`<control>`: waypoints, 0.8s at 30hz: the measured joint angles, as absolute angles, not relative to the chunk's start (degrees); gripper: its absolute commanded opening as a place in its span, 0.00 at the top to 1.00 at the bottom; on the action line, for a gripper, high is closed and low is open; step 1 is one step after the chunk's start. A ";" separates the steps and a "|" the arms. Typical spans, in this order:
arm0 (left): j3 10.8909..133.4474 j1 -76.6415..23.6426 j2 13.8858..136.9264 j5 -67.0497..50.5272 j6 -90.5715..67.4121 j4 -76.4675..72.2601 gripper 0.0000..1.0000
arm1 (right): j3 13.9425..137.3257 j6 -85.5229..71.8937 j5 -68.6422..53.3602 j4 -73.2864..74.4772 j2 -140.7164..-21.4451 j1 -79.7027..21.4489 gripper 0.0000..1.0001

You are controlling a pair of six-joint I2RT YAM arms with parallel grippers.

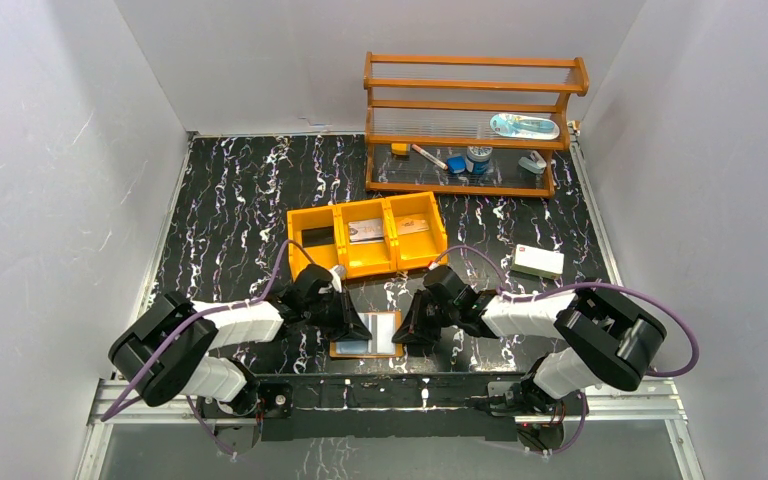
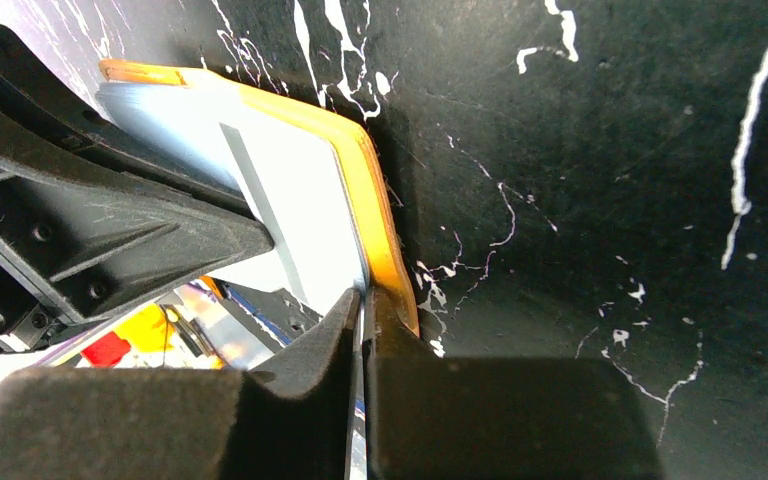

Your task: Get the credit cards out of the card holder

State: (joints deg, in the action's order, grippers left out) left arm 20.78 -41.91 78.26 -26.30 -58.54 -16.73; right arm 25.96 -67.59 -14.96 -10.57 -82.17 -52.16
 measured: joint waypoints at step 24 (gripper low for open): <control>21.30 -42.54 78.65 -30.72 -56.01 -18.20 0.87 | 25.61 -68.66 -15.16 -12.60 -82.81 -52.51 0.84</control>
